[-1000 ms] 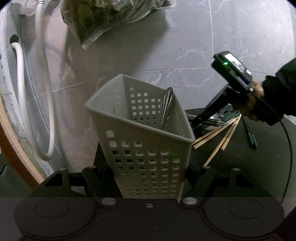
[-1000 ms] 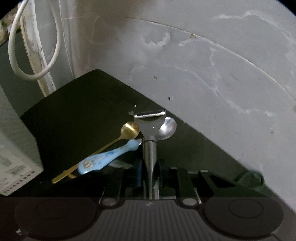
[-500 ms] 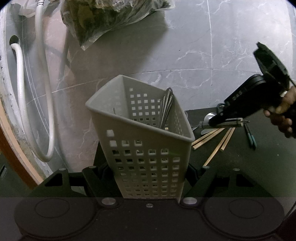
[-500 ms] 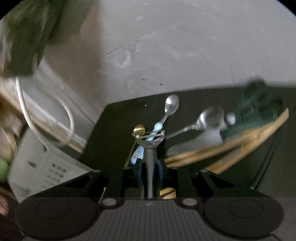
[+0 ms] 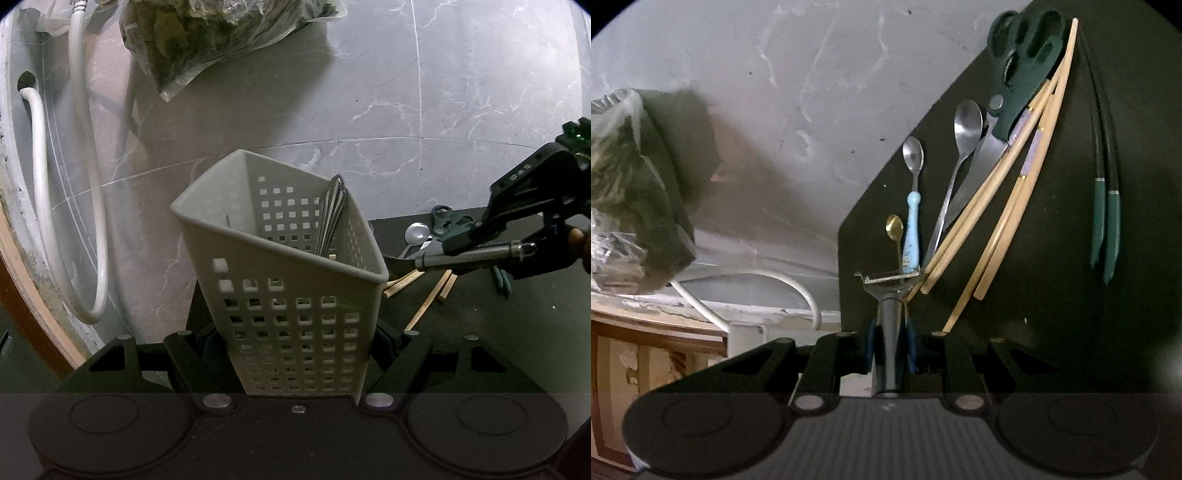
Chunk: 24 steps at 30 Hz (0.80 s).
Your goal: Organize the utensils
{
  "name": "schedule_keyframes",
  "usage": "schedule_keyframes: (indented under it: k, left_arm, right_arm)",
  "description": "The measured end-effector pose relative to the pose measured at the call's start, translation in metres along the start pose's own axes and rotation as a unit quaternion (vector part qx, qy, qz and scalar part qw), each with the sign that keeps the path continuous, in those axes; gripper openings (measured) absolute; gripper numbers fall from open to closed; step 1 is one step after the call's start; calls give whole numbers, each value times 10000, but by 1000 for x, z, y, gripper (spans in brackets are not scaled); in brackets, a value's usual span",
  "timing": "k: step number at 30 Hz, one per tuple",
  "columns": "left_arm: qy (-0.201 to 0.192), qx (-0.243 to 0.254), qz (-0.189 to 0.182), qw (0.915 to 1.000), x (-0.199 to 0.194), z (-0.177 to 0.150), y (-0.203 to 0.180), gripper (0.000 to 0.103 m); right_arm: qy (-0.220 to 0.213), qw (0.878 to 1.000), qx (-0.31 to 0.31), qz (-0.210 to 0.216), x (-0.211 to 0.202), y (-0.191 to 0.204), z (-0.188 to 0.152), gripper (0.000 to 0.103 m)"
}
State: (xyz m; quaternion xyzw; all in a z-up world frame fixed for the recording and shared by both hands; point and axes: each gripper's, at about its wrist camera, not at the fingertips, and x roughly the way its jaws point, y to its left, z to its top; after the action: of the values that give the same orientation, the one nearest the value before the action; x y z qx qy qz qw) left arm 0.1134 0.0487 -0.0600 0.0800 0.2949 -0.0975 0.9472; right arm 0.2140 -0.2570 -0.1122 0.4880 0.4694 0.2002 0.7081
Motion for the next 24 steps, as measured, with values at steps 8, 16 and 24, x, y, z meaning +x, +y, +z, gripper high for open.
schedule_keyframes:
  k: [8, 16, 24]
  left_arm:
    - [-2, 8, -6, 10000, 0, 0, -1, 78]
    - [-3, 19, -10, 10000, 0, 1, -1, 78]
    - [-4, 15, -6, 10000, 1, 1, -2, 78]
  right_arm:
    - [-354, 9984, -150, 418, -18, 33, -2, 20]
    - [-444, 9914, -776, 952, -42, 87, -3, 20]
    - [-65, 9852, -1342, 1067, -37, 123, -14, 20]
